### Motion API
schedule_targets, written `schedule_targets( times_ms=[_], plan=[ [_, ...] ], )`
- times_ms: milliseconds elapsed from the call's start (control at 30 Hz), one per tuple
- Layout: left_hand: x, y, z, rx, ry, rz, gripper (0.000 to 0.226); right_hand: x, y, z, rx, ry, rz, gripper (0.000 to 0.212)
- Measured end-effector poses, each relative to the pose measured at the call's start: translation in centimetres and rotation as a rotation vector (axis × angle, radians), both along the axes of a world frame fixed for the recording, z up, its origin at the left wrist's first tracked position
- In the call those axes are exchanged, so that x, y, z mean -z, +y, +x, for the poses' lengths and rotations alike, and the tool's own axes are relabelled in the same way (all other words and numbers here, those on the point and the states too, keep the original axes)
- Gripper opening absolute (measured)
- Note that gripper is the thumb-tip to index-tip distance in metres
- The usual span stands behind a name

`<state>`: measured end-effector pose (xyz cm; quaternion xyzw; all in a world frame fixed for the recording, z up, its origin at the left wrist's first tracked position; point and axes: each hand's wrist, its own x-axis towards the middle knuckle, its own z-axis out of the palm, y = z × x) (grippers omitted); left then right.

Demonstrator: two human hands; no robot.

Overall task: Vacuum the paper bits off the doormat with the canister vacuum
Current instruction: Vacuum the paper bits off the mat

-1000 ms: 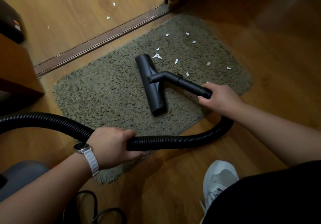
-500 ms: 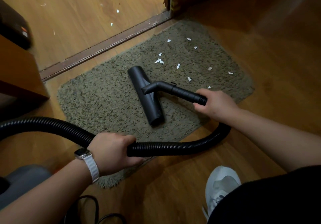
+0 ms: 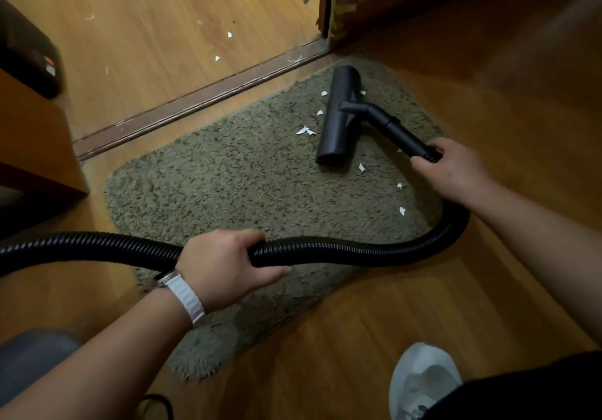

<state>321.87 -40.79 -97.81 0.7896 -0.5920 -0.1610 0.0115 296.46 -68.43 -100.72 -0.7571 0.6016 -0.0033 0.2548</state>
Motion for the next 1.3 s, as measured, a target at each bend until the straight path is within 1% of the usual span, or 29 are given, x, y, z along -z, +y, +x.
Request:
schedule_targets(
  times_ms=[100,233,333,567,767,867,967,1067,1300],
  plan=[
    [-0.1,-0.3,0.2,-0.016,-0.001,0.021,0.073,0.3,-0.2,1.3,-0.038,-0.002,0.028,0.039],
    [-0.2,0.1,0.5,-0.002,-0.009,0.043,0.075,1.0,0.3,2.6,-0.072,0.001,0.015,0.033],
    [-0.1,0.3,0.4,0.011,-0.033,0.044,0.075,1.2,0.5,3.2,-0.106,0.010,0.028,0.034],
    [0.0,0.7,0.4,0.026,-0.022,0.056,0.074,0.7,1.3,4.3,-0.224,0.044,0.038,0.037],
    [-0.3,0.5,0.5,0.032,-0.040,0.049,0.070,0.4,2.2,4.2,-0.312,0.022,0.069,0.033],
    [-0.4,0.1,0.8,0.023,-0.044,0.053,0.068,0.8,1.9,3.8,-0.238,-0.014,0.057,0.033],
    [-0.5,-0.6,0.9,0.005,-0.026,0.094,0.062,1.4,0.9,2.9,-0.120,-0.042,0.017,0.038],
    [-0.4,-1.3,0.9,-0.033,-0.019,0.109,0.062,1.7,0.2,2.0,-0.044,-0.027,-0.022,0.035],
    [0.0,-1.9,1.4,-0.041,-0.019,0.121,0.069,2.0,-0.3,3.5,-0.086,-0.035,-0.016,0.033]
  ],
)
